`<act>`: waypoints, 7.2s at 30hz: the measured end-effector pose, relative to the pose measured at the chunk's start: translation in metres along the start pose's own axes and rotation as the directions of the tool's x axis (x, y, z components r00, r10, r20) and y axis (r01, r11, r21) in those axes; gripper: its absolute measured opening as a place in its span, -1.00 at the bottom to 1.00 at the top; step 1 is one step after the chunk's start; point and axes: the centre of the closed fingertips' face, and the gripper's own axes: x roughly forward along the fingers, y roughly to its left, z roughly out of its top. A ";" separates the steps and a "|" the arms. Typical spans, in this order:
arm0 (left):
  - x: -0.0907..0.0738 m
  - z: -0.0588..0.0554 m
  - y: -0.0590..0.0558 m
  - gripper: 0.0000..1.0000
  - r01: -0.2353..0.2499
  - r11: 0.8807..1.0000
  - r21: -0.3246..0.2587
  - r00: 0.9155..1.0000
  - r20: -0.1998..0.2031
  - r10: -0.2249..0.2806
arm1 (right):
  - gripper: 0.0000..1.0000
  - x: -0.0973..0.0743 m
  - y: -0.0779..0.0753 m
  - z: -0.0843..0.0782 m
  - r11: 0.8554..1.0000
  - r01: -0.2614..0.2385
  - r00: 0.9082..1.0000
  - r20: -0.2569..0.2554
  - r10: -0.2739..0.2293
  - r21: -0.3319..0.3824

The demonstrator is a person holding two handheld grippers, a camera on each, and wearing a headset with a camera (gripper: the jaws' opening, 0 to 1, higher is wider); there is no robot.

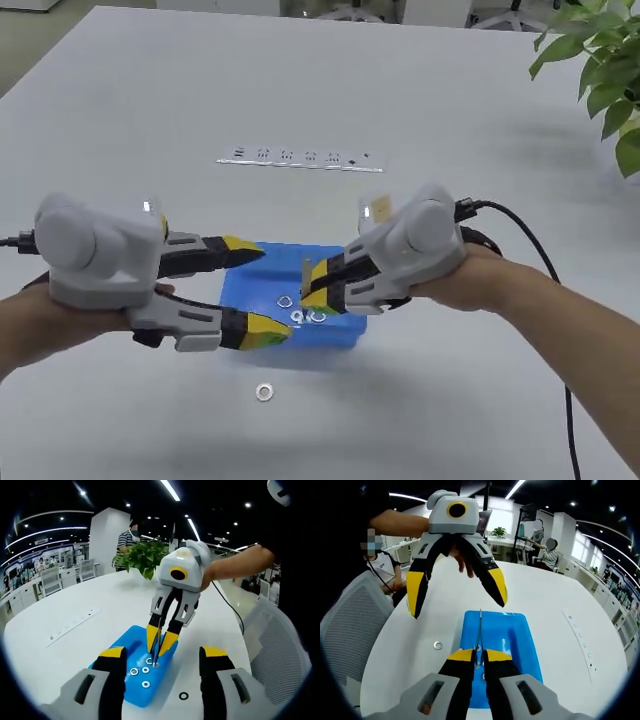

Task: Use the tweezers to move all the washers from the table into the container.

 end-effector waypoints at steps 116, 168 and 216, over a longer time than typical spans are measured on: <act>-0.024 0.043 -0.015 -0.89 -0.005 0.981 0.195 0.997 -0.078 0.021 | 0.65 -0.068 0.037 -0.023 0.952 0.184 0.983 -0.029 -0.182 0.244; -0.020 -0.022 -0.053 -0.89 0.062 0.986 0.154 0.987 -0.156 -0.038 | 1.00 -0.060 0.065 -0.043 0.931 0.202 0.979 -0.041 -0.199 0.305; -0.013 -0.034 -0.055 -0.89 0.169 0.969 0.180 0.967 -0.220 -0.127 | 0.38 -0.033 0.072 -0.020 0.976 0.091 0.994 0.042 -0.101 0.198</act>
